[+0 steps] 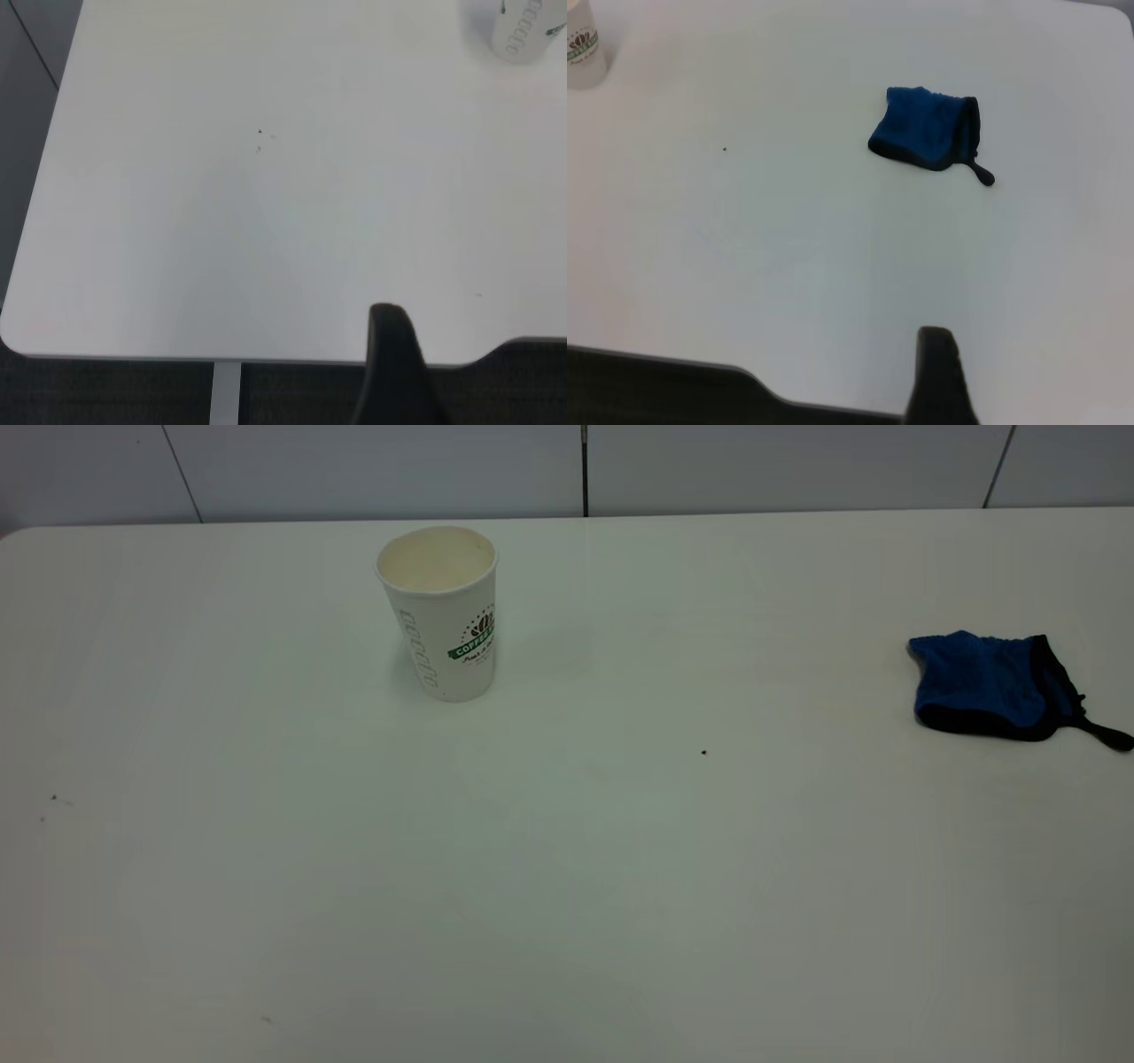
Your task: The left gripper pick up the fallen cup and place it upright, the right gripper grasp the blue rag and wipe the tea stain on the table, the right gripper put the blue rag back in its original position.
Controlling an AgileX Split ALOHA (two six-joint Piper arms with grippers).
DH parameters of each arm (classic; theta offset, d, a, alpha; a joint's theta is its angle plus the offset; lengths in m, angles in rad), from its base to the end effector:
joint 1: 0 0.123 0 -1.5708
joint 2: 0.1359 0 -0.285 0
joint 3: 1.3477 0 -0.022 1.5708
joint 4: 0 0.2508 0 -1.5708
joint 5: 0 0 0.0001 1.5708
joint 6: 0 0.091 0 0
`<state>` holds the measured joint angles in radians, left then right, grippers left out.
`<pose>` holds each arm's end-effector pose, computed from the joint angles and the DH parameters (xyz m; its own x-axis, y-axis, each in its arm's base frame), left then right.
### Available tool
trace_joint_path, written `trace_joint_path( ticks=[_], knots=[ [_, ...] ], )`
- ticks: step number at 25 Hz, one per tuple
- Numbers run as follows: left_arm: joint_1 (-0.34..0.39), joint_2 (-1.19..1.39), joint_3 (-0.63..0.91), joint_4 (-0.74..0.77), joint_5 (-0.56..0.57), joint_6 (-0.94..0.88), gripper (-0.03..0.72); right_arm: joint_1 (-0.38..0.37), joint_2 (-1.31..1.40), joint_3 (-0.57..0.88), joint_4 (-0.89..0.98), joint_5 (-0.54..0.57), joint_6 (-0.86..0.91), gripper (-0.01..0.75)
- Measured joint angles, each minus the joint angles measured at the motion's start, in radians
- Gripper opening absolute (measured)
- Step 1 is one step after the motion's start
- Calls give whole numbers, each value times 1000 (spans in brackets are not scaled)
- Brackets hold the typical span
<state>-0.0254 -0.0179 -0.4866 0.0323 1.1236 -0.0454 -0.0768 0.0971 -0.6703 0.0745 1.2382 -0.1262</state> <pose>-0.0087 0.0029 0.2685 -0.5066 -0.0186 -0.8620 -0.0156 0.9998 -0.0123 -0.0162 0.0077 0.3104 -0.5428 -0.0599 -0.8377 -0.0376 0.9982 -0.0470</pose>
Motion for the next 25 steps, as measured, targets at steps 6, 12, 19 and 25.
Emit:
trace_joint_path(
  ticks=[6,12,19,25],
  knots=[
    [0,0,0,0,0,0,507,0,-64,128,14,-59,0,586],
    [0,0,0,0,0,0,507,0,-84,194,29,-102,-1,587],
    [0,0,0,0,0,0,507,0,-113,201,30,-113,-1,587],
    [0,0,0,0,0,1,507,0,-113,201,30,-113,0,587]
  ],
)
